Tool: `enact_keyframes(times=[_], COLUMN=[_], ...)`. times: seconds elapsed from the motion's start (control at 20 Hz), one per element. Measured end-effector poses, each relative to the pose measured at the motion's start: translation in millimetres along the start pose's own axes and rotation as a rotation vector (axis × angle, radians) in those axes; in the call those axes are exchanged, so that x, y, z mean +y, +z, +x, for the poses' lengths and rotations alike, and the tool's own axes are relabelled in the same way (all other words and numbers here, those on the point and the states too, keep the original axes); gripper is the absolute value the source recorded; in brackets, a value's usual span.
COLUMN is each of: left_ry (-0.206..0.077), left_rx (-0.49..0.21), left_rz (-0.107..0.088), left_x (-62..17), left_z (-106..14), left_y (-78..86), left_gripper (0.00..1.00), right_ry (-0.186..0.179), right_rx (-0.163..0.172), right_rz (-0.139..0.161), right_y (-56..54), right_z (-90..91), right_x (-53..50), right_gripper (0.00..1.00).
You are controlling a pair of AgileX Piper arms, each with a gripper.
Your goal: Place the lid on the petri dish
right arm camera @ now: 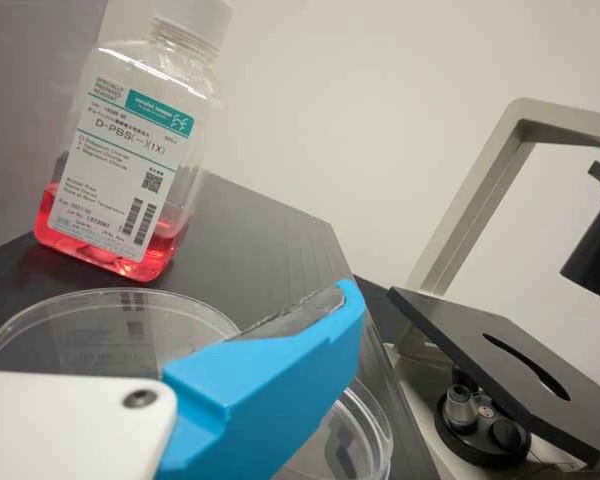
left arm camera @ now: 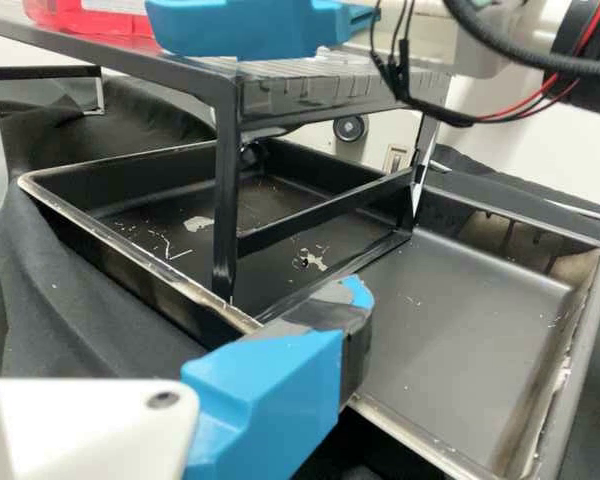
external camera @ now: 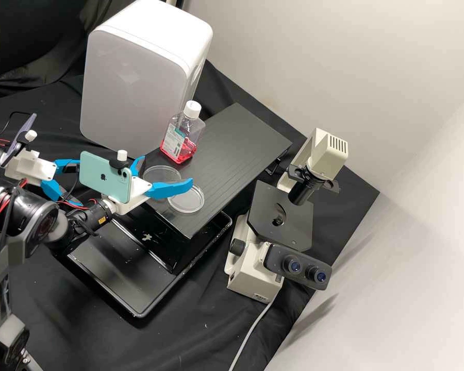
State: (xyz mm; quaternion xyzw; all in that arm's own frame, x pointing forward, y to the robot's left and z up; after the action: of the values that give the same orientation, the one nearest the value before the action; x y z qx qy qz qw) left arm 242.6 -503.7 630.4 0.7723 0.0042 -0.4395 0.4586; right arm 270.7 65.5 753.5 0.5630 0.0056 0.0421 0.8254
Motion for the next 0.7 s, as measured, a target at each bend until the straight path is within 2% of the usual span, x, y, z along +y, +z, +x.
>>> enact_keyframes(times=[0.25,0.7], left_ry=[0.000,-0.014], left_rx=[0.000,-0.002], left_rz=[0.000,-0.003], left_x=[0.0,-4.1], left_z=[0.0,1.1], left_y=[0.0,0.4], left_gripper=[1.00,1.00], right_ry=[-0.012,-0.016], right_rx=[-0.003,-0.008], right_rz=[-0.006,-0.005], right_y=[-1.7,-1.5], right_z=[3.4,-0.7], right_x=[-6.5,-8.6], right_gripper=[1.00,1.00])
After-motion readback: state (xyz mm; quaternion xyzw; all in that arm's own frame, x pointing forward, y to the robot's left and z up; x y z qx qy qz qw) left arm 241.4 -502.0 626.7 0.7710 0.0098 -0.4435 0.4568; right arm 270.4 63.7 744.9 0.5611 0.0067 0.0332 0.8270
